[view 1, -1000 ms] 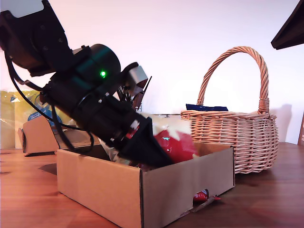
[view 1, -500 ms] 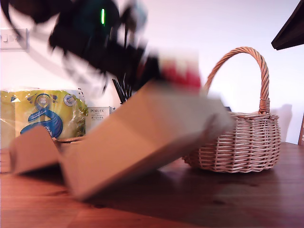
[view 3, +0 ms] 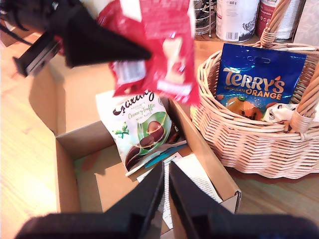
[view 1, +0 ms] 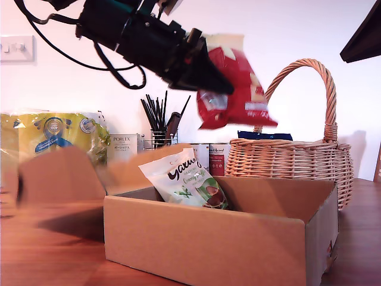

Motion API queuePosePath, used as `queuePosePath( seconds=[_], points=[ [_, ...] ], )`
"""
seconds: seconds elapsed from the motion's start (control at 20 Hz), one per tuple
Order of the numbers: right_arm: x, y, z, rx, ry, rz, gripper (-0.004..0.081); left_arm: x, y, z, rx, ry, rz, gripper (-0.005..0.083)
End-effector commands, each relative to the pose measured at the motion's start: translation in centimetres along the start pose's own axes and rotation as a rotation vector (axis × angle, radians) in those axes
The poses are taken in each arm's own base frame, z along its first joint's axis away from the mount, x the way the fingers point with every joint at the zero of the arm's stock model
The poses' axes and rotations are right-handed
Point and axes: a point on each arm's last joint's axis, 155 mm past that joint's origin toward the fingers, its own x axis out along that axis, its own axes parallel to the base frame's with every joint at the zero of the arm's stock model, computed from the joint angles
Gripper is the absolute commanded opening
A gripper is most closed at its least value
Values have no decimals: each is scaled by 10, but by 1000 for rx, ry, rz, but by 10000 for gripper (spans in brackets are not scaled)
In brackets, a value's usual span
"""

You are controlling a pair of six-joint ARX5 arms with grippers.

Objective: Move the bags of Easter eggs from the cardboard box on the left into the woven basket on the right side.

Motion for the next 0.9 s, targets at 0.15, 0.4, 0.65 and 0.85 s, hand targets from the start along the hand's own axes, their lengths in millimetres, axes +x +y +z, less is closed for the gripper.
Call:
queuePosePath(
  seconds=[0.15,0.4,0.65,0.85],
  points=[
    [-1,2,5,-8,-13,7,-13,33,12,-1,-26,-84,53,1],
    [-1,2,5,-8,-13,7,-13,74,29,1,-51,-119,73,1],
    [-1,2,5,-8,-13,7,-13,122,40,-5,-130,-69,44,2],
    [-1,2,5,-8,-14,7,-13,138,32,7,-127,-83,21,2]
  ],
)
